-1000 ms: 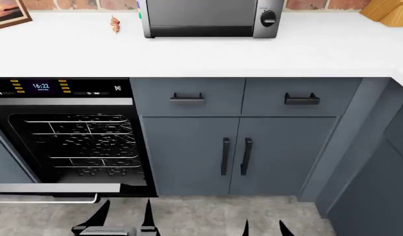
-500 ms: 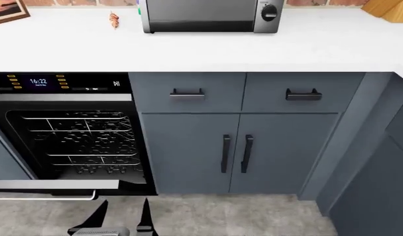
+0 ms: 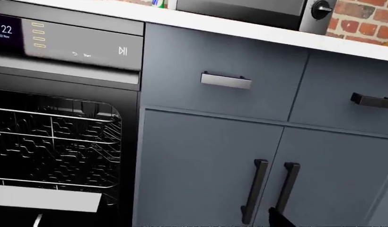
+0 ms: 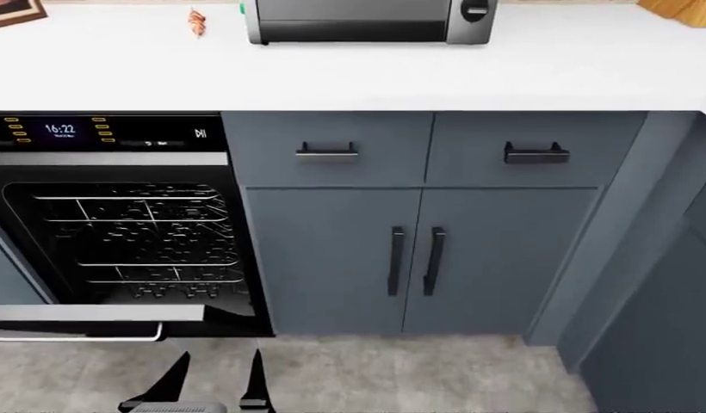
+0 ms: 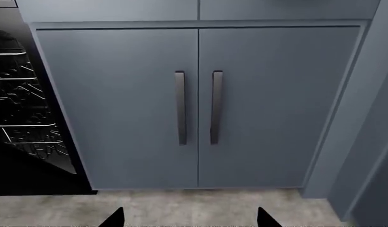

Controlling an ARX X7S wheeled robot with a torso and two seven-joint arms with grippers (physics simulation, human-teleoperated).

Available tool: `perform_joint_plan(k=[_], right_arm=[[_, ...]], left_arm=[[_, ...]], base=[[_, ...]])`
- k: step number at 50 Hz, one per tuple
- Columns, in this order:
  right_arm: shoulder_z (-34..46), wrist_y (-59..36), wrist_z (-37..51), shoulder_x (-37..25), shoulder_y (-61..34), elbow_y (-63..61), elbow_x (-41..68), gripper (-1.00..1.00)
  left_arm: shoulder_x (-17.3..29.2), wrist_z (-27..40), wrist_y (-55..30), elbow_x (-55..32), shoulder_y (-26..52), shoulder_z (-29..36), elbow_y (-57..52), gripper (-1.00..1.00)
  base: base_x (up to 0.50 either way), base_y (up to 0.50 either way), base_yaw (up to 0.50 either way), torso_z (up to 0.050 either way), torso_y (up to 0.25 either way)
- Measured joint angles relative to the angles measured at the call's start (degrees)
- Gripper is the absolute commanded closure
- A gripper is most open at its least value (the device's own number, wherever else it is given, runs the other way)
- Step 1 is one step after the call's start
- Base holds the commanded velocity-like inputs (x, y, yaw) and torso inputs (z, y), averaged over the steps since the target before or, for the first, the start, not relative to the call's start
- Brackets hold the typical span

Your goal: Close the dishwasher door

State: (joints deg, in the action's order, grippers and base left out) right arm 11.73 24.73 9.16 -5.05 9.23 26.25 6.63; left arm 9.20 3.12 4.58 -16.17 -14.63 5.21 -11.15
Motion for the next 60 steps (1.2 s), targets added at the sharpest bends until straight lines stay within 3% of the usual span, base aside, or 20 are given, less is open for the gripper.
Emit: perform_joint_plan(k=[60], right_arm=[[3.5, 0.9, 2.5, -1.8, -0.5, 0.4, 2.4, -1.0]], left_arm=[[2.1, 2.8, -1.0, -1.3, 0.9, 2.1, -1.1, -1.0]], base=[[0.0, 0.0, 0.0, -0.05, 0.043]])
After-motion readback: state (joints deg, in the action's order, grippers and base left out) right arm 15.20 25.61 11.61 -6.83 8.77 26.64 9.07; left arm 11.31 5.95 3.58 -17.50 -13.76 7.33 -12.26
